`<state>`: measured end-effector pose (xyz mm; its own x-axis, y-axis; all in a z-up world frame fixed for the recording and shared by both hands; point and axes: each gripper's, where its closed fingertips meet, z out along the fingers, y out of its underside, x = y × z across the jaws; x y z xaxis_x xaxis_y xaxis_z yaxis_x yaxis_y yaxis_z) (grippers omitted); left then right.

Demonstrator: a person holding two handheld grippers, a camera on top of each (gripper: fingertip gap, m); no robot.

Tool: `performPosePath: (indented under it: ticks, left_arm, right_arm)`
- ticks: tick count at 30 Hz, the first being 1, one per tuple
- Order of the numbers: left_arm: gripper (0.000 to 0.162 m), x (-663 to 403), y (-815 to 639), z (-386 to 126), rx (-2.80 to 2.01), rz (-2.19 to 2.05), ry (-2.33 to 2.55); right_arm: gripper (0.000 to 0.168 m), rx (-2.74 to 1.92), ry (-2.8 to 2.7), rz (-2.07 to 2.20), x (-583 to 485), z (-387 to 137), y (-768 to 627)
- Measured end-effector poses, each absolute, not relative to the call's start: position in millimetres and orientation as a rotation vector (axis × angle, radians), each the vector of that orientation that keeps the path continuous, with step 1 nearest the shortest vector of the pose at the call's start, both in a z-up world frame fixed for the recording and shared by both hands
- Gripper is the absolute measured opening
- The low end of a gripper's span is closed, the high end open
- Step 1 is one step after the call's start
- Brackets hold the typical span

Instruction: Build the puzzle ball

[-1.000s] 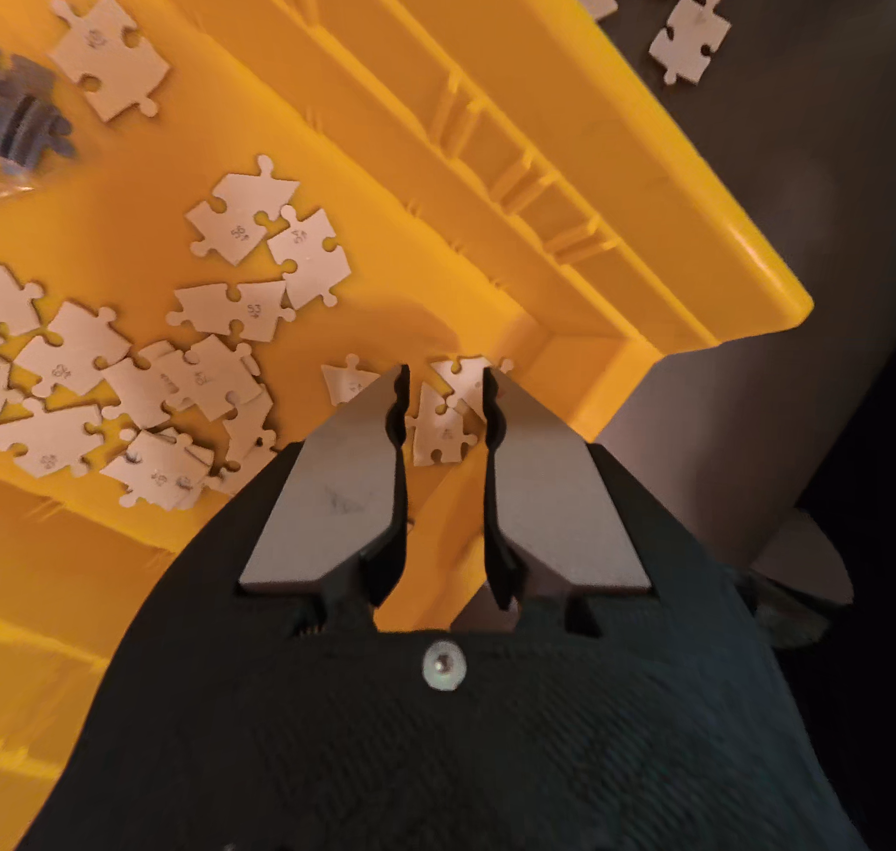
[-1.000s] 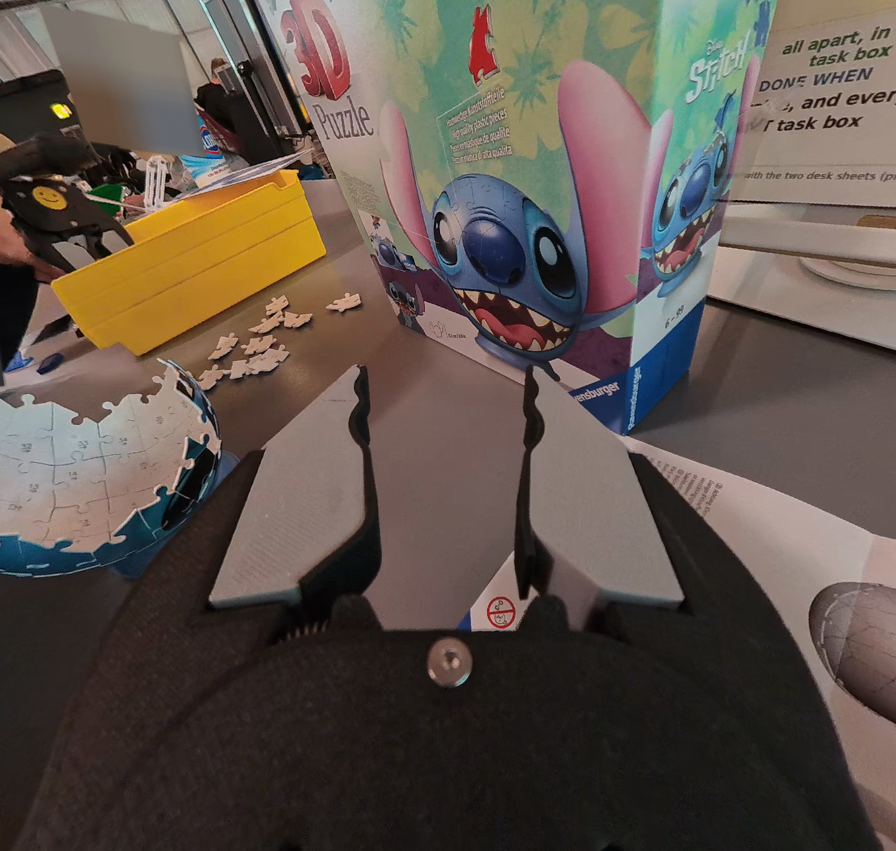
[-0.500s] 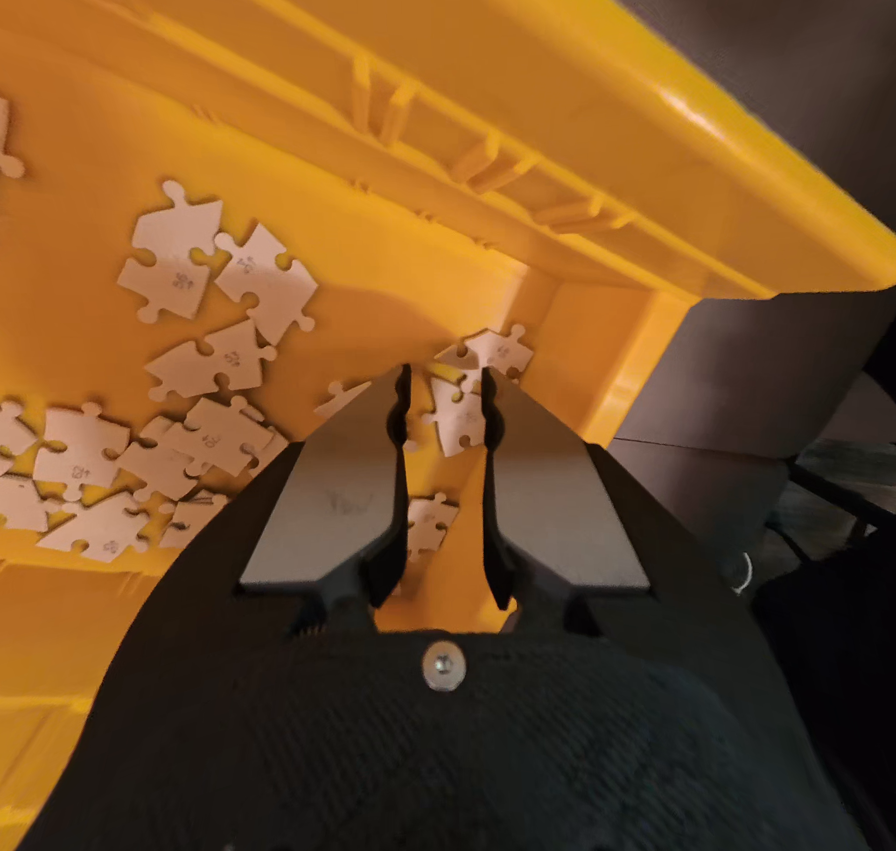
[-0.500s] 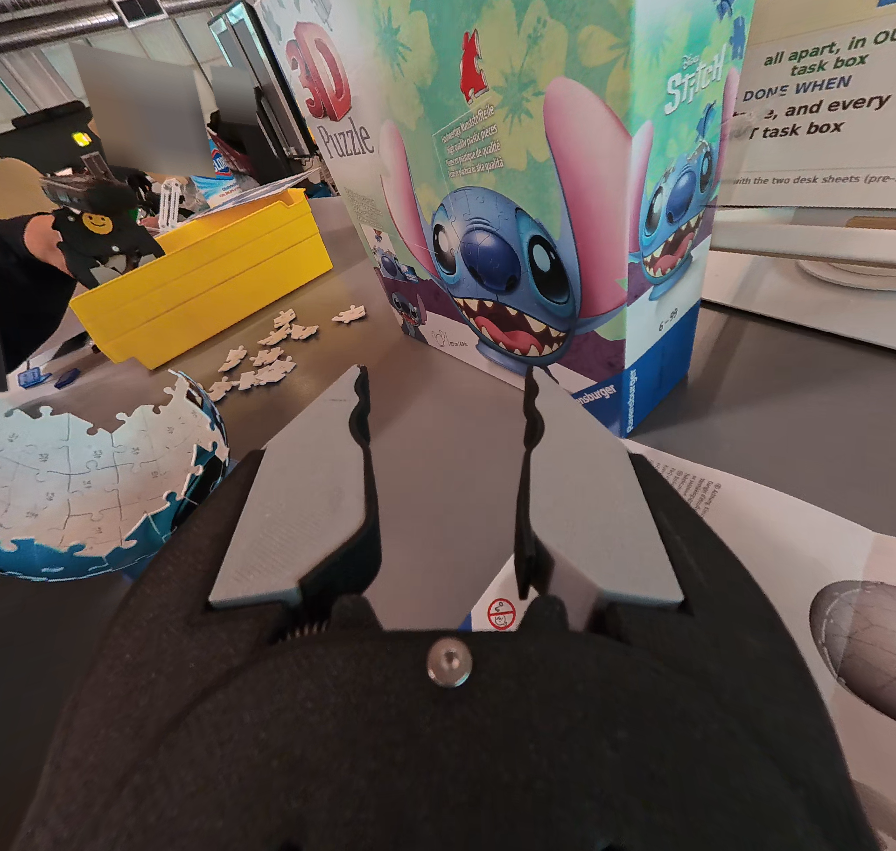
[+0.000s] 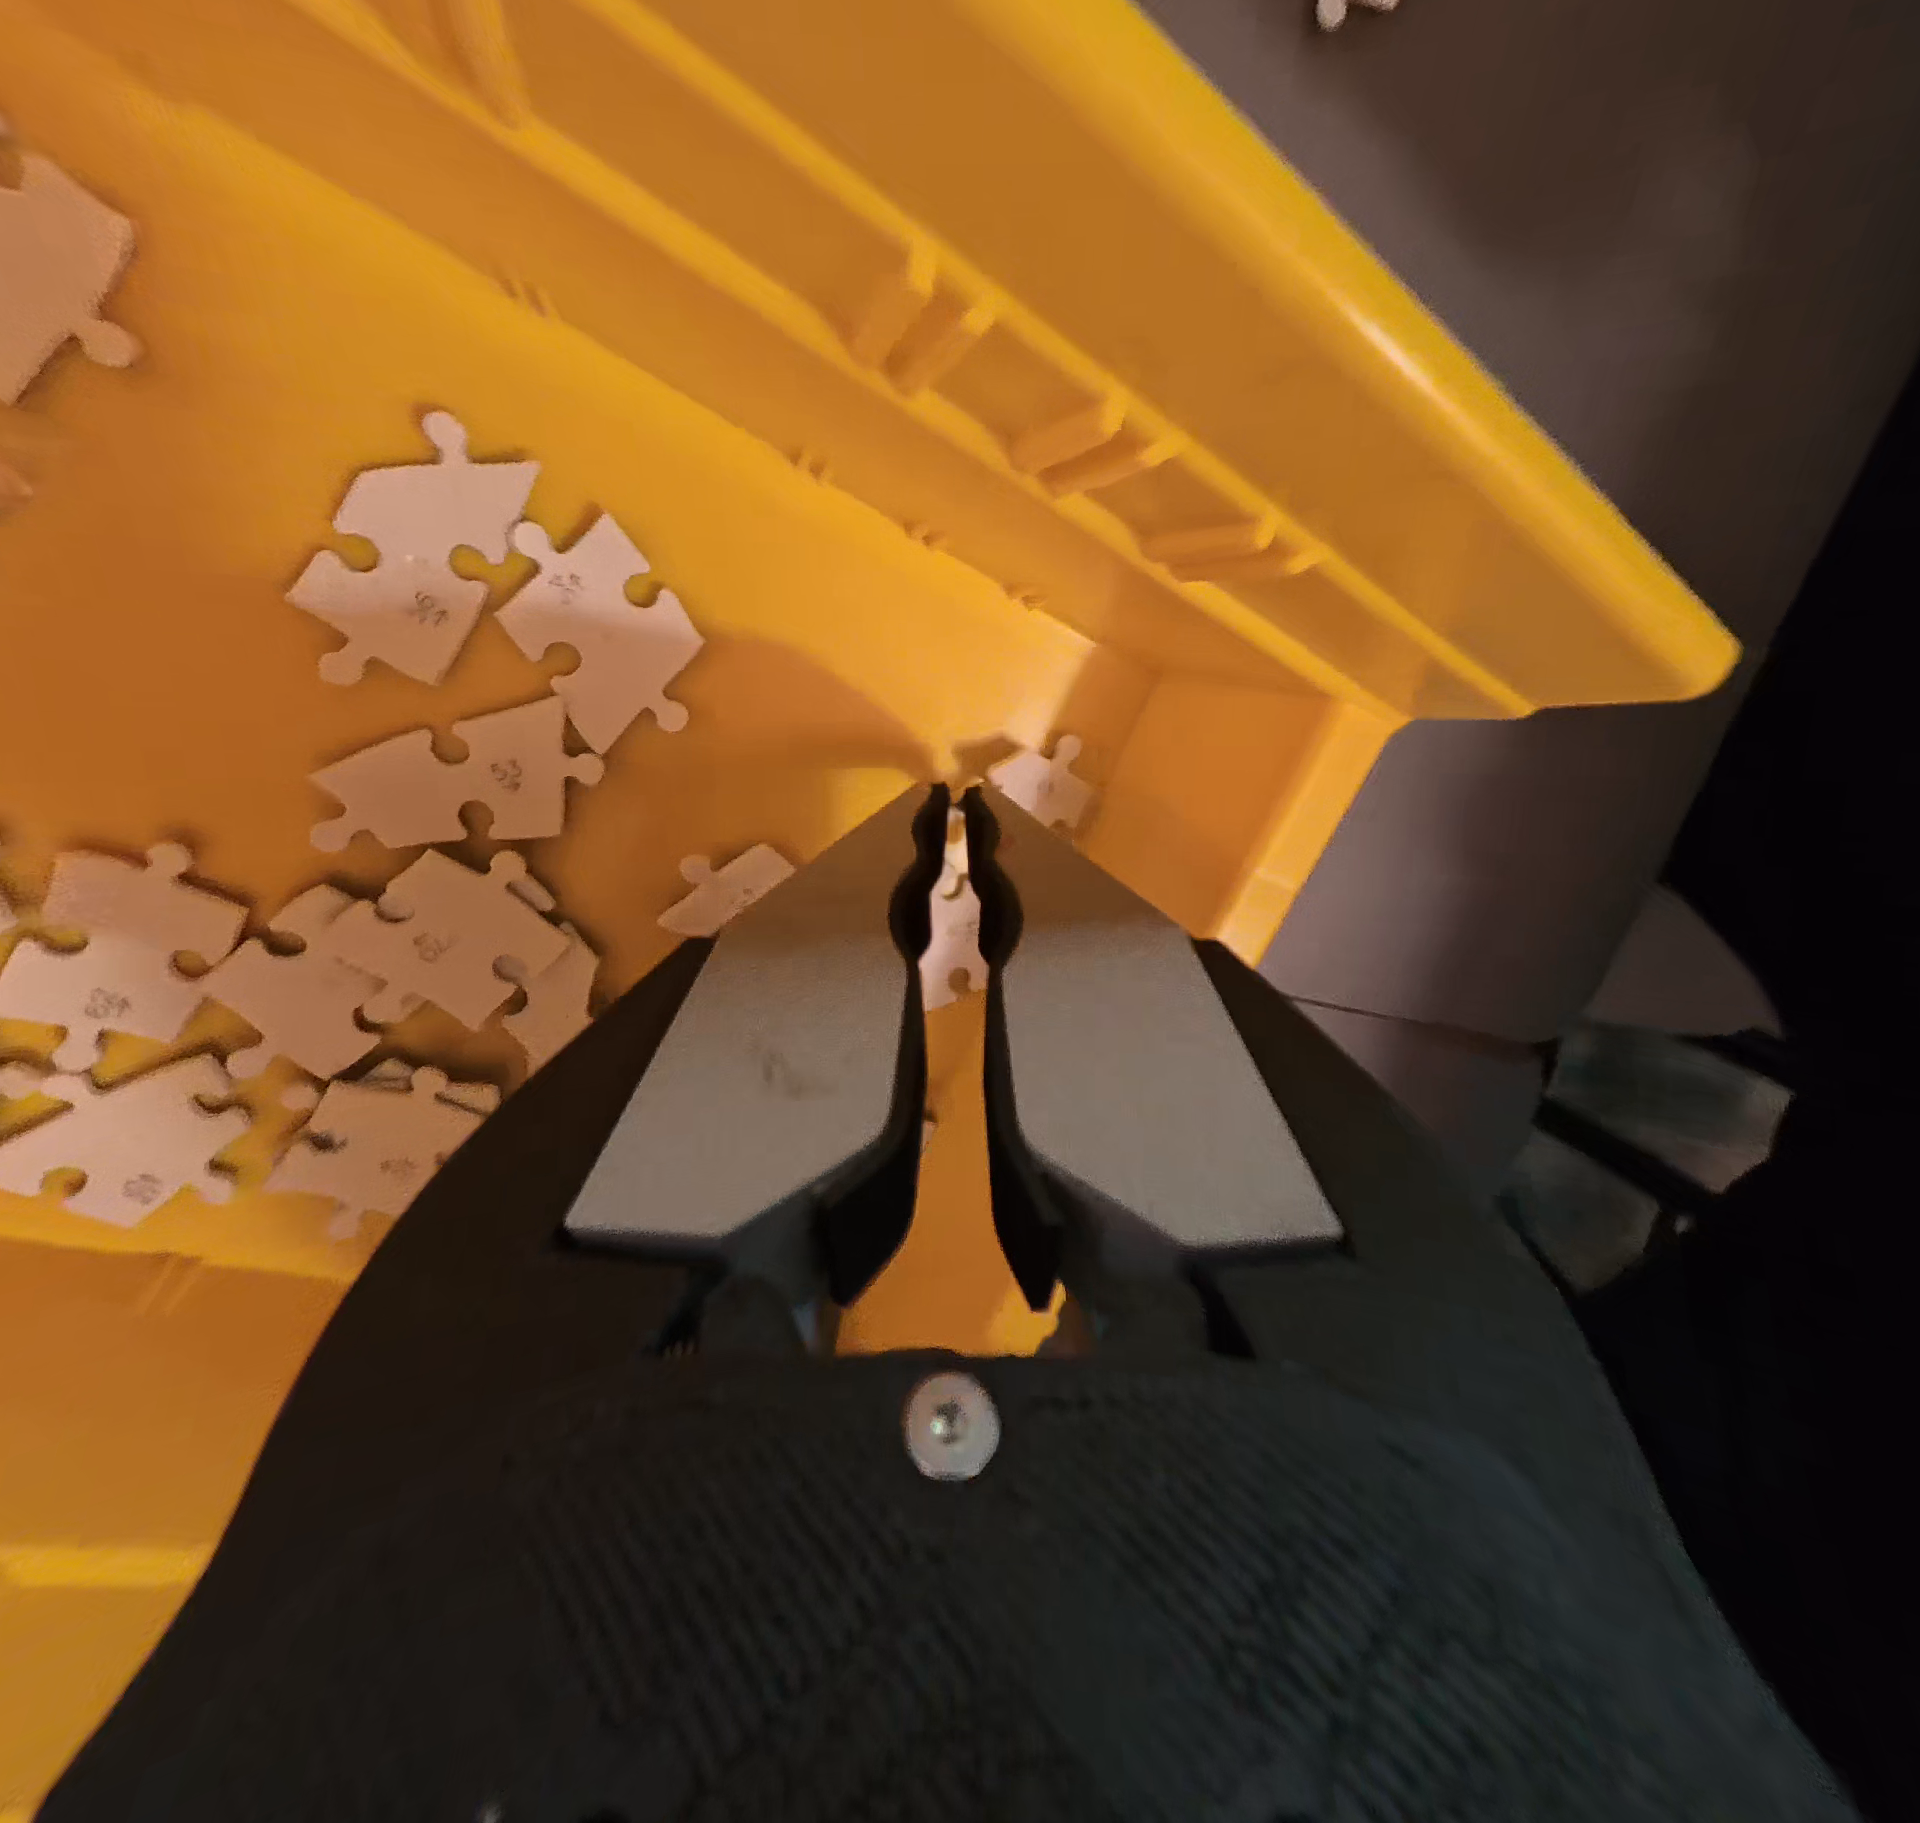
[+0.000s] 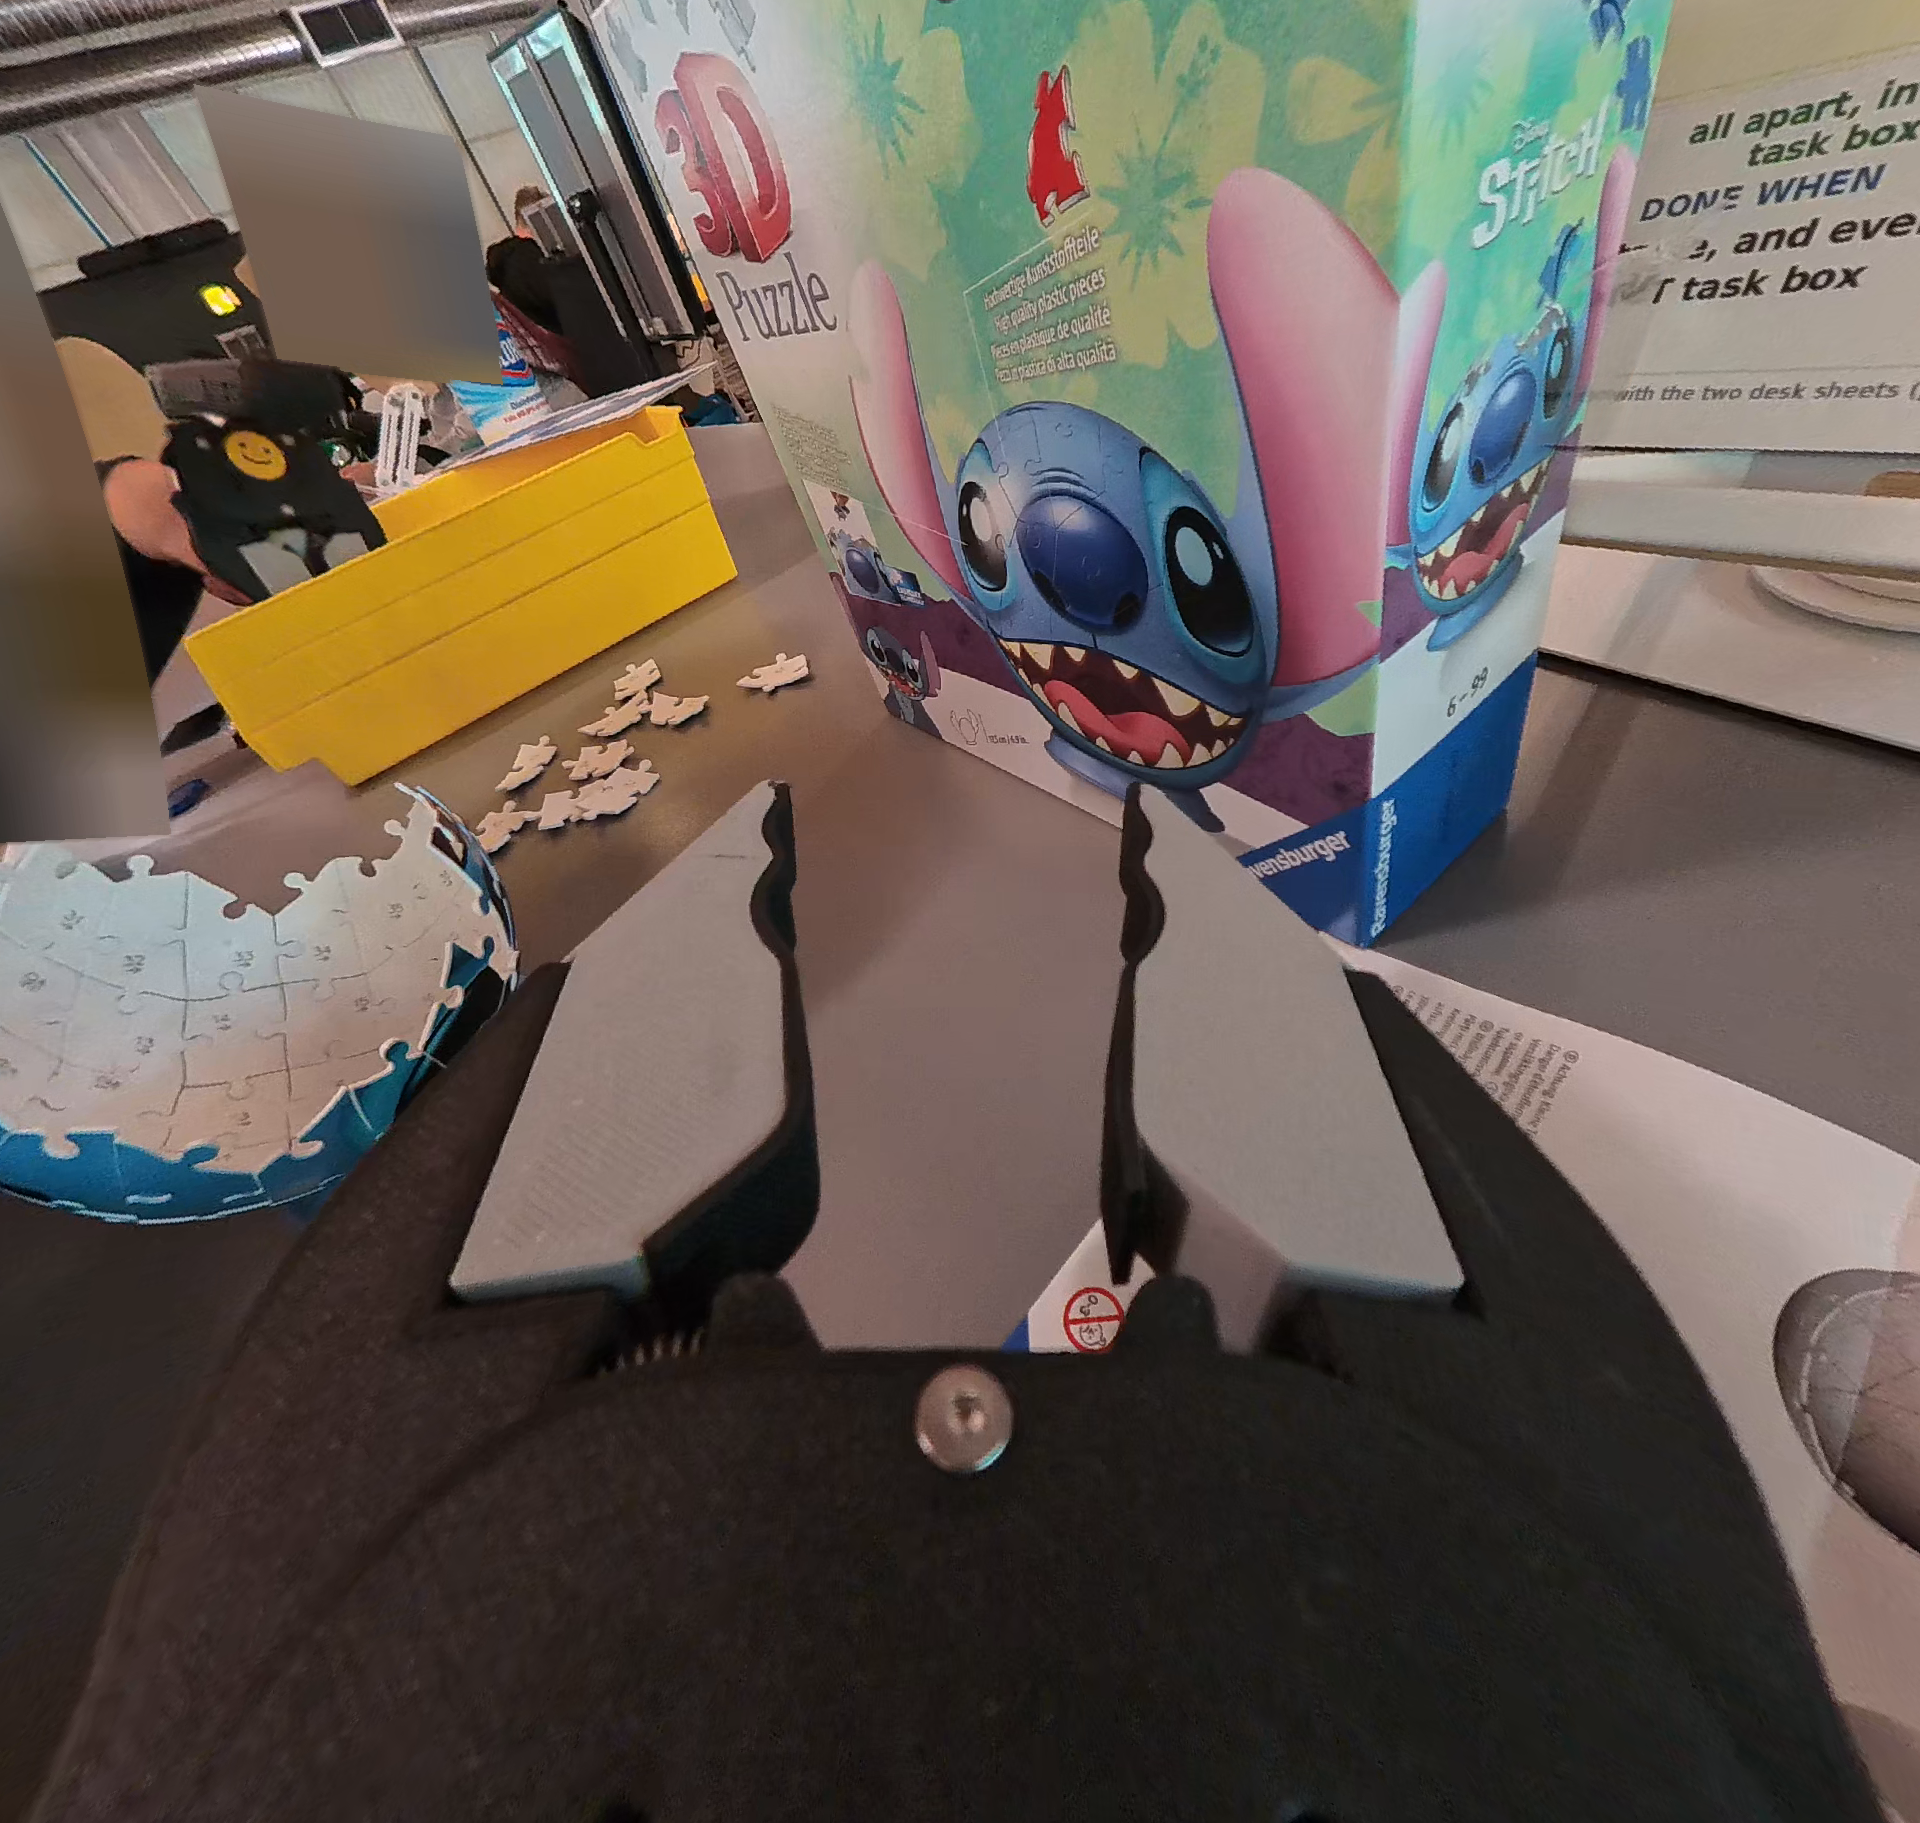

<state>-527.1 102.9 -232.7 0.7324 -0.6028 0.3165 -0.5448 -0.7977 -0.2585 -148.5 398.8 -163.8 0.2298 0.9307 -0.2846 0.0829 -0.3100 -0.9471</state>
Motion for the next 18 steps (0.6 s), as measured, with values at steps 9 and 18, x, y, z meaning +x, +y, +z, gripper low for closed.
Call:
performPosePath:
  ticks: [9, 18]
  left_arm:
    - [0.0, -549, 133, -168, -2.622, -0.502, 0.556]
    - [0.0, -467, 170, -79, -2.276, -0.567, 0.695]
  right_arm:
    - [0.061, -1.607, -1.001, 1.212, -152, -164, 390]
    - [0.06, -1.599, -1.05, 1.217, -158, -166, 379]
